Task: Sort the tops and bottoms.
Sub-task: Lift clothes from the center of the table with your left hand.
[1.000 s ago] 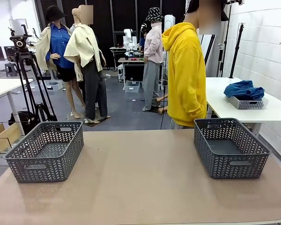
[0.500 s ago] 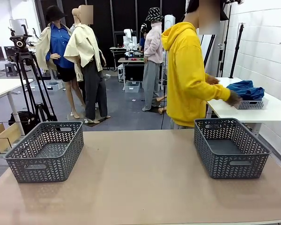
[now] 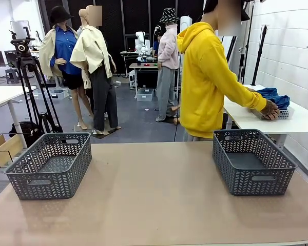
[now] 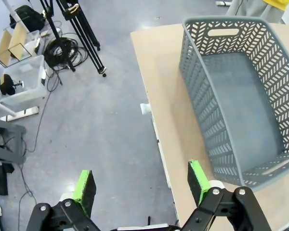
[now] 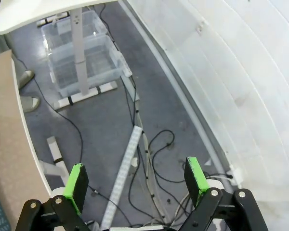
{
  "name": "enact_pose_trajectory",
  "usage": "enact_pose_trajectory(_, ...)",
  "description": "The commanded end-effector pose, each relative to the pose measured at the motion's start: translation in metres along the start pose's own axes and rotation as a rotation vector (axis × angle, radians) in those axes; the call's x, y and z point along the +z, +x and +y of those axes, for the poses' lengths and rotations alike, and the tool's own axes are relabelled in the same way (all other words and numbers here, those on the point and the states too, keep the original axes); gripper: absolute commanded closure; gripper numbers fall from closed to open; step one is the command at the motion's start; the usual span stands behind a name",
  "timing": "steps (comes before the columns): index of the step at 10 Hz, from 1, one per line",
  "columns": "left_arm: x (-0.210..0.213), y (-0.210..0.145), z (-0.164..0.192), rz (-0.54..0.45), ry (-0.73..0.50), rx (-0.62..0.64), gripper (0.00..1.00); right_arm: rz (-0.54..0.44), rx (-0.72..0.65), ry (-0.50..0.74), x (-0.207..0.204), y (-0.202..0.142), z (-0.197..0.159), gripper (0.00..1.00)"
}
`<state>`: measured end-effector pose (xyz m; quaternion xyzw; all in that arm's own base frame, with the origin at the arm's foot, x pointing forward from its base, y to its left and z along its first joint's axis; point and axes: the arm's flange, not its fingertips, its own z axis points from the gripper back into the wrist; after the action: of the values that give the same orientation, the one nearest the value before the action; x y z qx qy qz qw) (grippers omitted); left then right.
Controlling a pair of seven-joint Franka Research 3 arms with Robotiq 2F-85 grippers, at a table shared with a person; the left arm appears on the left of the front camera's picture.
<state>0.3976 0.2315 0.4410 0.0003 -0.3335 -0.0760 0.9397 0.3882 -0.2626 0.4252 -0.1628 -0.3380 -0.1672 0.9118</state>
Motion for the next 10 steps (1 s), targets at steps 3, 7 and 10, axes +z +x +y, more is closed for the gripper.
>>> enact_pose_trajectory(3, -0.0022, -0.0020, 0.0005, 0.001, -0.003, -0.002, 0.00, 0.009, 0.010, 0.000, -0.0004, -0.0012, -0.0018, 0.00)
enact_pose_trajectory(7, -0.0022, -0.0020, 0.0005, 0.001, -0.003, -0.002, 0.00, 0.009, 0.010, 0.000, -0.0004, -0.0012, -0.0018, 0.00)
enact_pose_trajectory(10, -0.0022, -0.0020, 0.0005, 0.001, -0.003, -0.002, 0.00, 0.009, 0.010, 0.000, -0.0004, -0.0012, -0.0018, 0.00)
